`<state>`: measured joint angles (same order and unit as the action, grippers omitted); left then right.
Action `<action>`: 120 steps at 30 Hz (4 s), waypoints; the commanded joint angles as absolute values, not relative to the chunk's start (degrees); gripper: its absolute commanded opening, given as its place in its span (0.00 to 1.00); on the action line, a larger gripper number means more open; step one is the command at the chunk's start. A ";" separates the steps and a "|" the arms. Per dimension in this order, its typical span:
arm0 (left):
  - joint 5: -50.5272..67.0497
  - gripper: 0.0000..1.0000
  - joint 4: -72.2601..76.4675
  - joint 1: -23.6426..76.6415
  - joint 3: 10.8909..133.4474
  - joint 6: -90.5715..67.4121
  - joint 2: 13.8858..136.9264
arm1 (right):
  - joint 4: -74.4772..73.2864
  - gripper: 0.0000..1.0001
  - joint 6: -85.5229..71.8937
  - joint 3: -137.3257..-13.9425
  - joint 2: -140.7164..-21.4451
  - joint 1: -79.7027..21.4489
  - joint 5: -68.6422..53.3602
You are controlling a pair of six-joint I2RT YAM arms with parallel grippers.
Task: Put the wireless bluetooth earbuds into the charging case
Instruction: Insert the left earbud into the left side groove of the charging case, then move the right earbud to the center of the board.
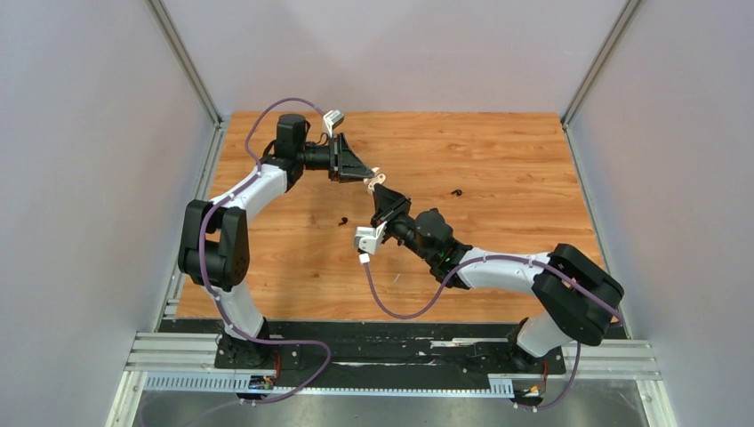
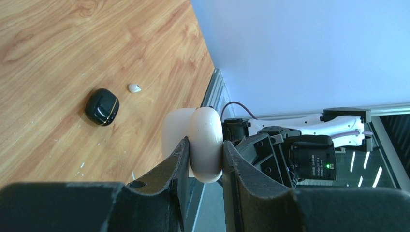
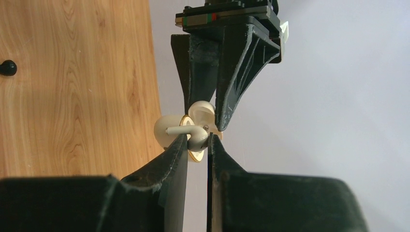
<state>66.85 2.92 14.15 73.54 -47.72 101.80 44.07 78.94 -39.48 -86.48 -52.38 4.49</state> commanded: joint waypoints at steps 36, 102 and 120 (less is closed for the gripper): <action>72.32 0.00 22.14 14.06 70.33 -59.47 99.16 | 46.41 0.00 80.25 -41.07 -87.18 -51.67 6.41; 67.56 0.00 -42.43 14.06 87.07 -1.94 102.10 | -40.20 0.78 24.03 -64.25 -75.56 -25.02 -28.13; 58.03 0.00 -64.11 13.97 88.36 15.20 100.44 | -43.28 0.34 36.49 -70.74 -100.90 -13.69 -26.83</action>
